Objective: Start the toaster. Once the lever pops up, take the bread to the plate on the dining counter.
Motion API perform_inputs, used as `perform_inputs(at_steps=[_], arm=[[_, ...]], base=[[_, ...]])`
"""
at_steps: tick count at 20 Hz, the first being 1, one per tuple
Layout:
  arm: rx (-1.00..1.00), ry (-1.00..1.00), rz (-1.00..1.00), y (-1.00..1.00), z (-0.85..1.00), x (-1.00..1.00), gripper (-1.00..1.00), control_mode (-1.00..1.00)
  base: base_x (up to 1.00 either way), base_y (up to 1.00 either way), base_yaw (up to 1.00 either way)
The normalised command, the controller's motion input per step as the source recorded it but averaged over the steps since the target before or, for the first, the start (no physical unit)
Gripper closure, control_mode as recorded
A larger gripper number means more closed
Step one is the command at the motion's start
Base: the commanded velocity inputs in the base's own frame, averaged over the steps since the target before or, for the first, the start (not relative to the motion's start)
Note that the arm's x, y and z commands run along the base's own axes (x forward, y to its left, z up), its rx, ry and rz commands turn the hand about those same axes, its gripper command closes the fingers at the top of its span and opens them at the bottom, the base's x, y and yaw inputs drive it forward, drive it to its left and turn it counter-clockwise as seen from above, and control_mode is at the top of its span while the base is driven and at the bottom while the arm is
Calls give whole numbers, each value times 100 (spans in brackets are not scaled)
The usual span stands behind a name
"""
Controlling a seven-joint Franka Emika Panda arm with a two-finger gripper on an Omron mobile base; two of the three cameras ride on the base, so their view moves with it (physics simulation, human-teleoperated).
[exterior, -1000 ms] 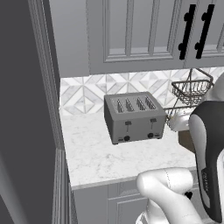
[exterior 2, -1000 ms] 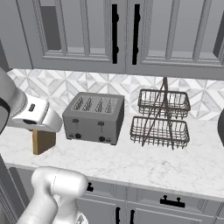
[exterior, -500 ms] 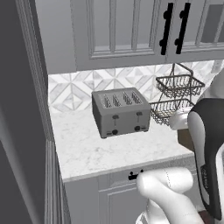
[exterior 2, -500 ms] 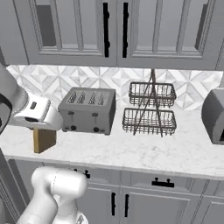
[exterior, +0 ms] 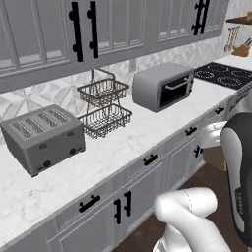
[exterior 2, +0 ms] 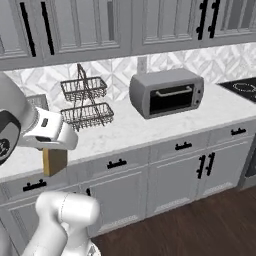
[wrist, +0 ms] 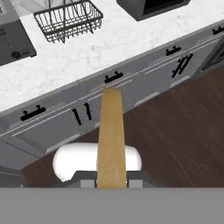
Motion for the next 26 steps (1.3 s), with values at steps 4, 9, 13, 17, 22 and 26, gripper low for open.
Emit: perform_inputs(at_steps=[4, 9, 13, 17, 22, 26], arm=[[0, 0, 0, 0, 0, 0, 100, 100], [0, 0, 0, 0, 0, 0, 100, 100], [0, 0, 0, 0, 0, 0, 100, 100], [0, 0, 0, 0, 0, 0, 100, 100], [0, 0, 0, 0, 0, 0, 100, 100], [0, 0, 0, 0, 0, 0, 100, 100]], base=[[-3, -18, -98], [-4, -3, -100], [0, -1, -99], [2, 0, -84], [20, 2, -67], [40, 0, -53]])
